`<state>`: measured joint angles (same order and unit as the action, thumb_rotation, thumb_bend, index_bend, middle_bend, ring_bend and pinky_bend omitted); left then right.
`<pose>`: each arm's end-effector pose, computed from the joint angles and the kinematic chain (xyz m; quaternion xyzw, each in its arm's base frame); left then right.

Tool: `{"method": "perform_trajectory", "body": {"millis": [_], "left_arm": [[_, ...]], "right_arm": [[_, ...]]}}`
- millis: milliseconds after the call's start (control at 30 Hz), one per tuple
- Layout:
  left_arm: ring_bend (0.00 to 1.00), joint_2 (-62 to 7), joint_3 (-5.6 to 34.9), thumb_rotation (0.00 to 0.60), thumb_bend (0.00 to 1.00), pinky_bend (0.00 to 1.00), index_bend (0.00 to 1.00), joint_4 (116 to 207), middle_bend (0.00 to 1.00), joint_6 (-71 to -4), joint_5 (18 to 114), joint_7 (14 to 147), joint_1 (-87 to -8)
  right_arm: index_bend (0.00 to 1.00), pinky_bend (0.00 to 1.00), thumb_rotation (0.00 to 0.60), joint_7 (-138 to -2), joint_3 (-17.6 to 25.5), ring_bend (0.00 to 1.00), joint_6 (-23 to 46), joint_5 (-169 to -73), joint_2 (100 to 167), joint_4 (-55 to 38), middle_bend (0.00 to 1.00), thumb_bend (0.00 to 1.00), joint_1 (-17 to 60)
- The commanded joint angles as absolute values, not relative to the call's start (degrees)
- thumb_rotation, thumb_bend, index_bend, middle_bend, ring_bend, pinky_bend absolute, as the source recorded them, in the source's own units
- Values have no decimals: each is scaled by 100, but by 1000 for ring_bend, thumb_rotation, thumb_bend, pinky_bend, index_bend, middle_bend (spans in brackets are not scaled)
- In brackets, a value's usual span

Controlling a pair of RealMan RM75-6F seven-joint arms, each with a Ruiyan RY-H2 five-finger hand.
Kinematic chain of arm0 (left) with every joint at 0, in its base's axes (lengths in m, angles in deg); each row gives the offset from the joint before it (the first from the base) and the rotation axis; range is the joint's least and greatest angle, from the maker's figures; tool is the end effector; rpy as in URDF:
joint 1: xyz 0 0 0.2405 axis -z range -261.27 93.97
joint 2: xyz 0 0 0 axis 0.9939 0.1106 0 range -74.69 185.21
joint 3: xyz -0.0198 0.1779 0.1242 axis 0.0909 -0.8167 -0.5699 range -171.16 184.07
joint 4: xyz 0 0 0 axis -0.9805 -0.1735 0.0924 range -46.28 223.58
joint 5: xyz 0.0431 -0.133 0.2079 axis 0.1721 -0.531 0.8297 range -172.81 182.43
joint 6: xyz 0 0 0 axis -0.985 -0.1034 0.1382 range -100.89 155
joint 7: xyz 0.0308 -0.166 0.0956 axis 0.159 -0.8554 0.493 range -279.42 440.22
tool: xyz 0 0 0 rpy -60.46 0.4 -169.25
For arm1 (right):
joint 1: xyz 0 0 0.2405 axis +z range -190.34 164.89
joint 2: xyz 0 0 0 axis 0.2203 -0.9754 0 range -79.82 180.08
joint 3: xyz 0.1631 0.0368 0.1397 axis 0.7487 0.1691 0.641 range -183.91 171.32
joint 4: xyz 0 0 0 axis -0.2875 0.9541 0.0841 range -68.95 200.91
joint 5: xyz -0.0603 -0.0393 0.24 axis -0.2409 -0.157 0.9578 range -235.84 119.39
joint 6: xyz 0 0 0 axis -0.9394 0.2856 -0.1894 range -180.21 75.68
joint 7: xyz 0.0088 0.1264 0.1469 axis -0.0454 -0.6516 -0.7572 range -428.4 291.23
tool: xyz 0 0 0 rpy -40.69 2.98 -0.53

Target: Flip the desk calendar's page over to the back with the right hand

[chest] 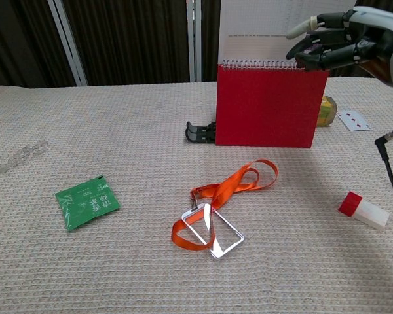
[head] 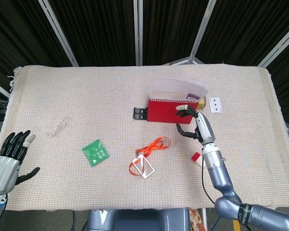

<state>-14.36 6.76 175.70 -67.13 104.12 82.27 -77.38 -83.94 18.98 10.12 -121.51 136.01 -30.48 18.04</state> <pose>-0.2461 0.2204 0.0880 -0.6422 -0.2892 -0.4641 0.5372 -0.0883 -0.3866 0.0112 0.4352 -0.5981 0.6053 0.2943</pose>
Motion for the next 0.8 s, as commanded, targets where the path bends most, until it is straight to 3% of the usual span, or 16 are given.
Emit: {"method": "perform_trajectory", "body": {"millis": [33, 233, 400, 800], "left_arm": [[0, -1448, 686, 600, 67, 0, 0, 17556, 0, -6663, 10373, 8219, -7718], [0, -1481, 710, 600, 68, 0, 0, 17515, 0, -6483, 10239, 8213, -7656], [0, -1512, 749, 600, 67, 0, 0, 17480, 0, -6310, 10104, 8203, -7586], [0, -1511, 824, 600, 68, 0, 0, 17425, 0, -6166, 9896, 8107, -7519]], "right_arm": [[305, 202, 600, -8292, 2000, 239, 956, -12181, 13523, -2927, 298, 319, 1941], [242, 91, 600, -7905, 2168, 114, 618, -12003, 13371, -2515, 218, 267, 2358], [175, 19, 600, -7462, 2108, 42, 75, -11954, 13400, -1647, 149, 201, 2892], [97, 2, 600, -7276, 1721, 26, -788, -11582, 13665, -582, 134, 135, 3352]]}}
